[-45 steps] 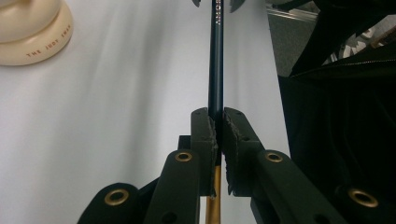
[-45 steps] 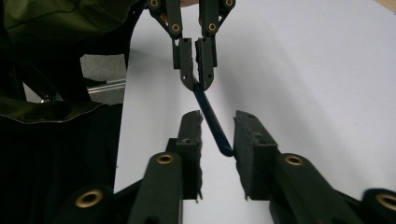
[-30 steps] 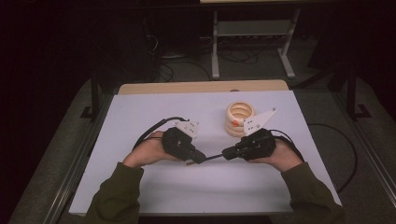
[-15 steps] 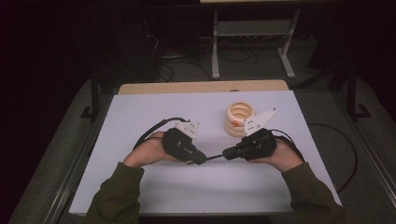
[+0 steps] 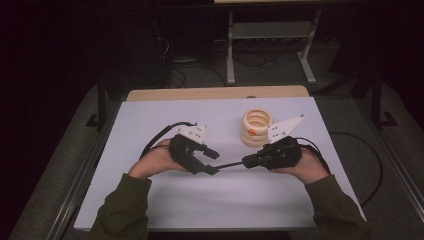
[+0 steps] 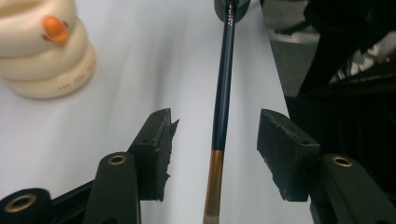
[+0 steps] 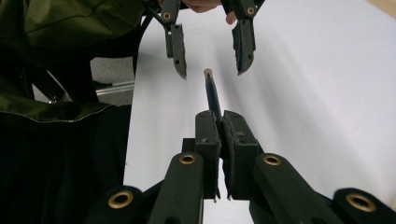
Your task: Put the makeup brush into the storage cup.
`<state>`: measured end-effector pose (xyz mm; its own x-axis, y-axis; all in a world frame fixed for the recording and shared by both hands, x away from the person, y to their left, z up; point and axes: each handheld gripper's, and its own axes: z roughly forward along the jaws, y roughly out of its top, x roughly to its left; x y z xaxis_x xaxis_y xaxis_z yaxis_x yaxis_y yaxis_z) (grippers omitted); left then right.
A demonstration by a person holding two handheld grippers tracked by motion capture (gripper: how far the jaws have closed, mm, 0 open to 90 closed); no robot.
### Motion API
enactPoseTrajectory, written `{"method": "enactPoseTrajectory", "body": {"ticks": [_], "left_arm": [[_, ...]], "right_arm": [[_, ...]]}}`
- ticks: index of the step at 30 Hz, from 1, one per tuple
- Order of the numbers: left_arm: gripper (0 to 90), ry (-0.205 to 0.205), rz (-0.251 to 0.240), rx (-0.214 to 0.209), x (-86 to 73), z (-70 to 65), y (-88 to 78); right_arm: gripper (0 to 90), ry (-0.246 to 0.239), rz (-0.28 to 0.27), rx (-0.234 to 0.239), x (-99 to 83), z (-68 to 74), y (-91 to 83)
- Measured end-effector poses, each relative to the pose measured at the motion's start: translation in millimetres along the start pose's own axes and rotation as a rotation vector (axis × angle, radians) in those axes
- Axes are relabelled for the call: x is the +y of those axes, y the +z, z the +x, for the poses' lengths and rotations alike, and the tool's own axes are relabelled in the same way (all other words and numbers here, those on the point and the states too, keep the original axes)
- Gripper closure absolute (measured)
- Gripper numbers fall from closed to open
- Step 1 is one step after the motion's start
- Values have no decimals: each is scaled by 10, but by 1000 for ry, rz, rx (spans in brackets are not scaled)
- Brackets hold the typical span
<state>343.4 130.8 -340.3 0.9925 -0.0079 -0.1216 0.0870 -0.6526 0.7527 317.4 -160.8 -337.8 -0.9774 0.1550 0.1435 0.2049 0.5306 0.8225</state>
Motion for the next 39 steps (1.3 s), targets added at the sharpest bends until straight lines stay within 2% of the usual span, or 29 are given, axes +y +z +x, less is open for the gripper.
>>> {"method": "enactPoseTrajectory", "body": {"ticks": [8,14,18,24,28,39], "left_arm": [[439,4,-77,36,-30,5,-128],[456,9,-116,47,-62,19,-182],[492,10,-113,43,-94,37,-198],[557,13,-138,30,-133,49,-191],[614,22,-130,17,-143,44,-170],[727,34,-130,3,-153,49,-152]], "right_arm": [[851,18,-74,-20,-32,0,-130],[851,14,-113,-38,-41,-3,-210],[851,7,-132,-42,-38,-1,-244],[851,7,-160,-41,-35,-1,-284],[851,1,-168,-35,-28,2,-288],[851,-6,-164,-22,-26,5,-291]]}}
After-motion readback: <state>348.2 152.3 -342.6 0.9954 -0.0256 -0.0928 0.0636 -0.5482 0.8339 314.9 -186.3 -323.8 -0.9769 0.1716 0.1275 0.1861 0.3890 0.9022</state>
